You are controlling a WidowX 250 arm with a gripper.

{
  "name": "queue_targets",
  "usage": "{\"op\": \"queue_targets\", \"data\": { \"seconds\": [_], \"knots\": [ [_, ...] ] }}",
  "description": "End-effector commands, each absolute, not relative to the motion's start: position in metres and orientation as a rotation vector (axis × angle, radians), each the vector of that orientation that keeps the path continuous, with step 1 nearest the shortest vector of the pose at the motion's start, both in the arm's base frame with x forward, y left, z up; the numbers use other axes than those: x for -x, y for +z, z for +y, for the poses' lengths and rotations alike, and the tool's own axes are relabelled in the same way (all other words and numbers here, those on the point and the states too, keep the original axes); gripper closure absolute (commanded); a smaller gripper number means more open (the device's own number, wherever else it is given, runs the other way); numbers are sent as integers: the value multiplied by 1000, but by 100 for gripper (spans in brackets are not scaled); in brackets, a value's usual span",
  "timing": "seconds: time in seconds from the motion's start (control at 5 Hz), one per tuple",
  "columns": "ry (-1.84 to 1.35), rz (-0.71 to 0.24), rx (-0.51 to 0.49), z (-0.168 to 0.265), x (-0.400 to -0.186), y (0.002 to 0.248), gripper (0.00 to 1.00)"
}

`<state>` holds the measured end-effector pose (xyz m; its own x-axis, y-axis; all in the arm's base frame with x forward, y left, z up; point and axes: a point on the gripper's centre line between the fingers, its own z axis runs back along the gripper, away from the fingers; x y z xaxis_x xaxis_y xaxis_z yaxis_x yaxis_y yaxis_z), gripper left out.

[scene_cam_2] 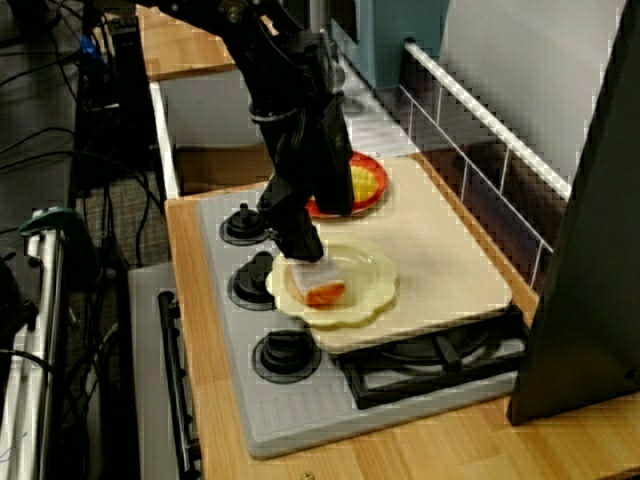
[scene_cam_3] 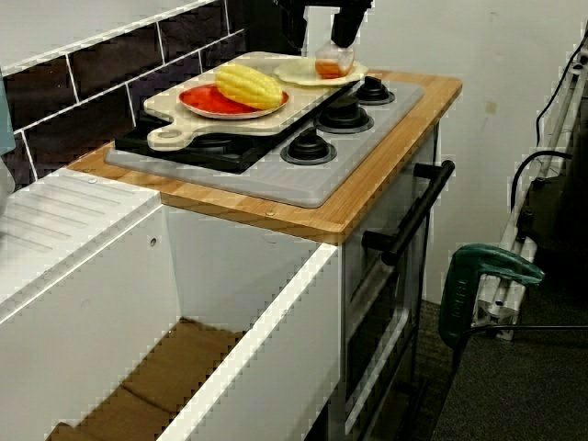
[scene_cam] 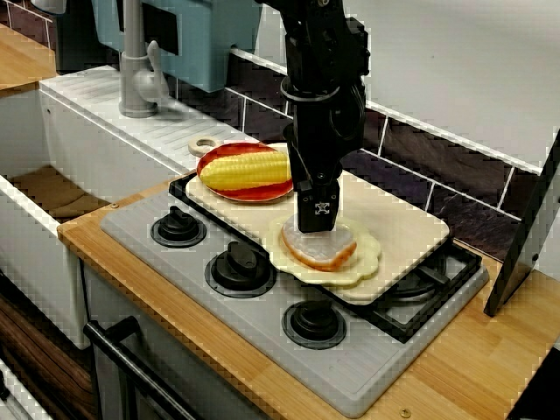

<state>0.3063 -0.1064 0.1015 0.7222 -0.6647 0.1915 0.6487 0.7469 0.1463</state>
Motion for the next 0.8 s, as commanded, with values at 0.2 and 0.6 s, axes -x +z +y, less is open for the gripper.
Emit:
{"op": "queue_targets", "data": {
  "seconds": [0.2, 0.6],
  "knots": [
    [-693, -294, -63, -92, -308, 123, 0],
    [-656, -310, -65, -63, -315, 138, 0]
  ]
}}
